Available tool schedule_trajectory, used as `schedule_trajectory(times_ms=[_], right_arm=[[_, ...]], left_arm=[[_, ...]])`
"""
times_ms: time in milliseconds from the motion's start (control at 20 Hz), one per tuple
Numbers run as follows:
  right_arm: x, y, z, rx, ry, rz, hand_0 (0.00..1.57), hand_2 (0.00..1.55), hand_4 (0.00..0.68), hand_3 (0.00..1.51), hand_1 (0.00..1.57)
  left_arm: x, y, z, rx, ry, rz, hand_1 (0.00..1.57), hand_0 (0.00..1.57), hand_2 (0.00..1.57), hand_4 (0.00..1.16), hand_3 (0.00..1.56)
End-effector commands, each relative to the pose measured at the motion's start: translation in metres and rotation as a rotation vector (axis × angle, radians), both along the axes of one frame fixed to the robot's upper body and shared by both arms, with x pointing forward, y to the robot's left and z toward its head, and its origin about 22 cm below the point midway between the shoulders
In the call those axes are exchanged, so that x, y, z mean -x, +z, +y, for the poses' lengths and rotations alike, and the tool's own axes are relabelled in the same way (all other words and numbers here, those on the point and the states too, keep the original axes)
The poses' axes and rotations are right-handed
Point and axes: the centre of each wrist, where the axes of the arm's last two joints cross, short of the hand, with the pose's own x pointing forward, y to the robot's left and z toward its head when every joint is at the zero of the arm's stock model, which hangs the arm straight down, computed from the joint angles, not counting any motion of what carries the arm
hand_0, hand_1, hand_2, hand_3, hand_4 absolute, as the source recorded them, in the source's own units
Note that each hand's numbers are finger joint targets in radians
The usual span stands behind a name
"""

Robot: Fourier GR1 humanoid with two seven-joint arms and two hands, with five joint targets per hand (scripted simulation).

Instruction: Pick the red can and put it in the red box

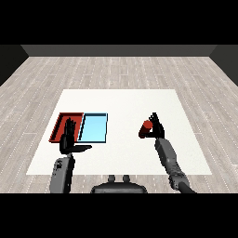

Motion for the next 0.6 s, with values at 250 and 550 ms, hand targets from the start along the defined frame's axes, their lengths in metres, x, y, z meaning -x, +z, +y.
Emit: schedule_trajectory(times_ms=[250, 550], right_arm=[[-0.014, 0.008, 0.009, 0.005, 0.023, 0.034, 0.0, 0.0, 0.0, 0.0, 0.0], [-0.013, 0.0, 0.02, 0.004, 0.01, 0.015, 0.0, 0.0, 0.0, 0.0, 0.0]], left_arm=[[0.014, -0.004, -0.01, -0.013, -0.007, -0.008, 0.0, 0.0, 0.0, 0.0, 0.0], [0.013, 0.004, -0.016, -0.005, 0.009, -0.025, 0.0, 0.0, 0.0, 0.0, 0.0]])
